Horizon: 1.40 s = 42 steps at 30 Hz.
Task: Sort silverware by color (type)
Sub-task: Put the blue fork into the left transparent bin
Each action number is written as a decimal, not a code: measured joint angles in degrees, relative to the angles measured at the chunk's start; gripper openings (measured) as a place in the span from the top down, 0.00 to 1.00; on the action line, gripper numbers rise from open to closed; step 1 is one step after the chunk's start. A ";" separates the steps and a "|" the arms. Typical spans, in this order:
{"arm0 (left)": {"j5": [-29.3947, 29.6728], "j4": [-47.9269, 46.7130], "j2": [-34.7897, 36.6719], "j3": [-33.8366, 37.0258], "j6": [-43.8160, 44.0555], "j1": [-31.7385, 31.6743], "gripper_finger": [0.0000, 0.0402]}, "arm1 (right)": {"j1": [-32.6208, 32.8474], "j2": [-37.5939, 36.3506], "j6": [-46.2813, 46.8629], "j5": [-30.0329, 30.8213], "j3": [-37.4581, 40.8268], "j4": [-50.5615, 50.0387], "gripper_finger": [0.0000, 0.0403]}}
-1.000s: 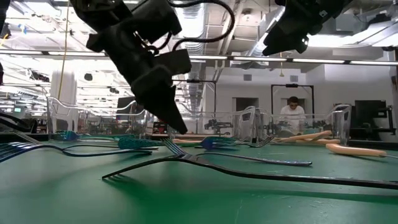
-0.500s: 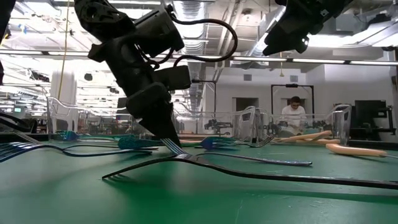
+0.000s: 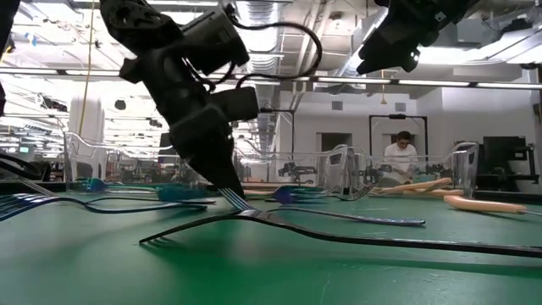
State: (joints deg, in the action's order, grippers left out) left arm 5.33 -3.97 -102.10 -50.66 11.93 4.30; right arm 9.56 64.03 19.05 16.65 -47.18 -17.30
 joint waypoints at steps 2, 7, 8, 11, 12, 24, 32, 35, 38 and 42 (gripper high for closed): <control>0.60 0.20 1.25 0.09 -0.11 0.11 1.00 | -0.36 0.00 0.02 0.04 0.00 0.47 0.49; 1.88 0.00 5.55 -0.01 -0.95 0.22 1.00 | -0.76 0.00 0.01 0.19 0.00 1.45 0.49; 2.34 -0.36 6.49 -0.01 -0.95 0.42 1.00 | -0.76 0.00 0.00 0.19 0.01 1.81 0.49; 4.56 -1.44 10.17 -0.03 -1.17 1.18 1.00 | -0.76 0.00 -0.29 0.19 0.00 3.46 0.49; 5.68 -2.02 11.47 -0.03 -1.24 1.46 1.00 | -0.76 0.00 -0.56 0.19 0.00 4.19 0.49; 20.08 2.26 31.06 6.47 0.66 3.47 1.00 | -0.17 0.00 -8.73 -0.13 0.01 15.70 0.49; 19.65 26.92 41.30 17.91 -2.03 3.53 1.00 | -2.27 4.96 -15.91 -0.13 0.00 39.03 0.49; 19.50 34.19 43.22 20.14 -5.03 3.51 1.00 | -3.62 8.72 -15.89 -0.13 0.00 50.89 0.49; 19.26 40.54 44.88 20.49 -7.79 3.13 1.00 | -4.01 11.34 -14.45 -0.19 0.04 57.12 0.49; 15.25 45.27 46.14 20.51 -12.45 1.90 1.00 | -3.49 13.18 -13.38 -0.24 0.00 58.49 0.49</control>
State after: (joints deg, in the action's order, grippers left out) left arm 20.58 41.30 -55.96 -30.15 -0.52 6.20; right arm 6.07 77.21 5.67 16.40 -47.18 41.19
